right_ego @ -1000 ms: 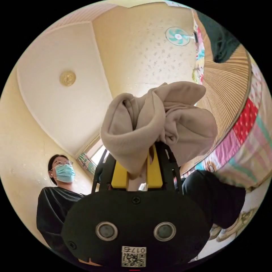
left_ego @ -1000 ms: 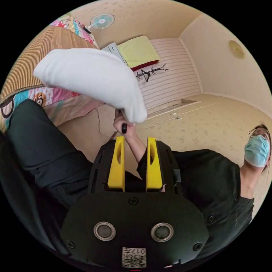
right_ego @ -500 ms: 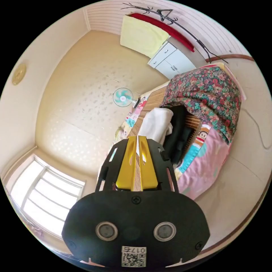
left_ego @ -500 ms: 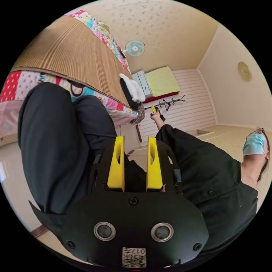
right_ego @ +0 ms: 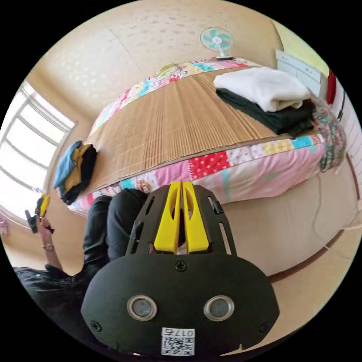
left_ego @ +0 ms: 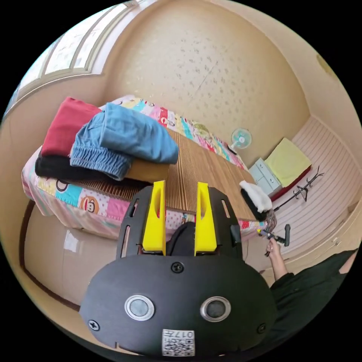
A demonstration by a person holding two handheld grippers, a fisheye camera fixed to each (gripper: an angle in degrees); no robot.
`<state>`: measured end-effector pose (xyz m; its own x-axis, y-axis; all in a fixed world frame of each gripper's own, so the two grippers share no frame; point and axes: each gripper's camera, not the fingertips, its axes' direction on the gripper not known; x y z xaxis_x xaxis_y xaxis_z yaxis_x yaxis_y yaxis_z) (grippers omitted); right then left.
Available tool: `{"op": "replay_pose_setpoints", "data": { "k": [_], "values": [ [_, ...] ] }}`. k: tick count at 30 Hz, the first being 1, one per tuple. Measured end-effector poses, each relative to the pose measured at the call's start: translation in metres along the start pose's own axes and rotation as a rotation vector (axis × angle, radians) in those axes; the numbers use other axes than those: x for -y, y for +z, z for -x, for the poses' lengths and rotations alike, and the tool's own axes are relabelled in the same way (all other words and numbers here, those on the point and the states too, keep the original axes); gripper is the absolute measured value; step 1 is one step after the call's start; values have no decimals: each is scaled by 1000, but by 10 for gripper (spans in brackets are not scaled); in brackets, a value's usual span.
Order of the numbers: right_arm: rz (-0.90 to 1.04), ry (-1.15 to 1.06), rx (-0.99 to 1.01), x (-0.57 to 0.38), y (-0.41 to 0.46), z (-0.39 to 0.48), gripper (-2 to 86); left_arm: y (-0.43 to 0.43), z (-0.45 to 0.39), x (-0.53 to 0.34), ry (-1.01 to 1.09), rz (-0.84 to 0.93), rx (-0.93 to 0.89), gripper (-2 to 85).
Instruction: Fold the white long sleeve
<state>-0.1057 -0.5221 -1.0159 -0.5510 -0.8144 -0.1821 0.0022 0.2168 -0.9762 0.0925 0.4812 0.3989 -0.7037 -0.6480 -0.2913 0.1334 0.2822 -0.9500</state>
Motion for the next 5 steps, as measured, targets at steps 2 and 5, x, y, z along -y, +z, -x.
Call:
{"op": "replay_pose_setpoints", "data": {
  "k": [2, 5],
  "values": [
    [132, -10, 568, 5, 33, 4, 2, -12, 11, 17, -31, -83, 32, 128],
    [220, -100, 853, -2, 55, 31, 3, -14, 35, 46, -107, -143, 224, 153]
  ]
}}
